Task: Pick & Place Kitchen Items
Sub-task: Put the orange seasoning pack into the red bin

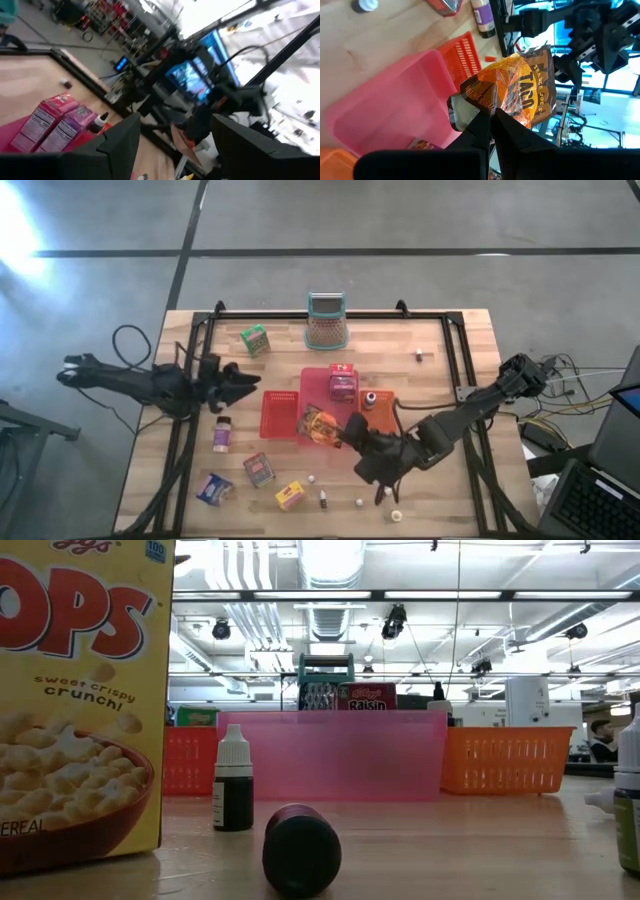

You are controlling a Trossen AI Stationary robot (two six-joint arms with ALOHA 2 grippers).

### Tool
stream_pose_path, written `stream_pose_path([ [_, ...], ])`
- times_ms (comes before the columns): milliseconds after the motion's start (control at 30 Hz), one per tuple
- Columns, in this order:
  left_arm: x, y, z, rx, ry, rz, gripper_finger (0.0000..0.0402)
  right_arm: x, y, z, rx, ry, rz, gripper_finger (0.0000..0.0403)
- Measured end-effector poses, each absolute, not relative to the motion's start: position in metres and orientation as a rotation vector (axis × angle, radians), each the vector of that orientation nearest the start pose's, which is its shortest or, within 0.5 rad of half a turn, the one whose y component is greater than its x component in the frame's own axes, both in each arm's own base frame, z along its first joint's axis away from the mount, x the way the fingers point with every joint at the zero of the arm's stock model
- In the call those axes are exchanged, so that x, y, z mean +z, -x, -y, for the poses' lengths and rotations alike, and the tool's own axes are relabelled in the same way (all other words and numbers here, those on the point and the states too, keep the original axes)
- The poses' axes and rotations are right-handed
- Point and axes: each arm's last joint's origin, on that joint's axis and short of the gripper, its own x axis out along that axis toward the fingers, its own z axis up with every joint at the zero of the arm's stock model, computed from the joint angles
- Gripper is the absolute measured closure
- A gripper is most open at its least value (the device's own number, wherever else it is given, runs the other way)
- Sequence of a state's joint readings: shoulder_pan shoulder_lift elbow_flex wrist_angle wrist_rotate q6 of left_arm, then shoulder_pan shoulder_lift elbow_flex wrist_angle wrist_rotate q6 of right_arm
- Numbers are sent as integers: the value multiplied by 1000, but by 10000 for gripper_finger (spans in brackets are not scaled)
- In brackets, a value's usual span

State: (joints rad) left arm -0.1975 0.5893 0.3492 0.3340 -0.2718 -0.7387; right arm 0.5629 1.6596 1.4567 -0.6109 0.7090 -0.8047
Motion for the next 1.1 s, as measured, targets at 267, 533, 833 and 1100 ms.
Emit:
stream_pose_path([
  [267, 290, -188, 27, 57, 758, 21, 154, 308, -312, -176, 157, 1259, -703, 394],
  [533, 318, -226, 30, 57, 764, -146, 154, 308, -312, -176, 159, 1263, -709, 394],
  [833, 321, -244, 30, 82, 826, -272, 154, 310, -307, -180, 109, 1314, -722, 394],
  [1100, 314, -249, 31, 82, 938, -299, 154, 311, -309, -176, 74, 1365, -736, 394],
])
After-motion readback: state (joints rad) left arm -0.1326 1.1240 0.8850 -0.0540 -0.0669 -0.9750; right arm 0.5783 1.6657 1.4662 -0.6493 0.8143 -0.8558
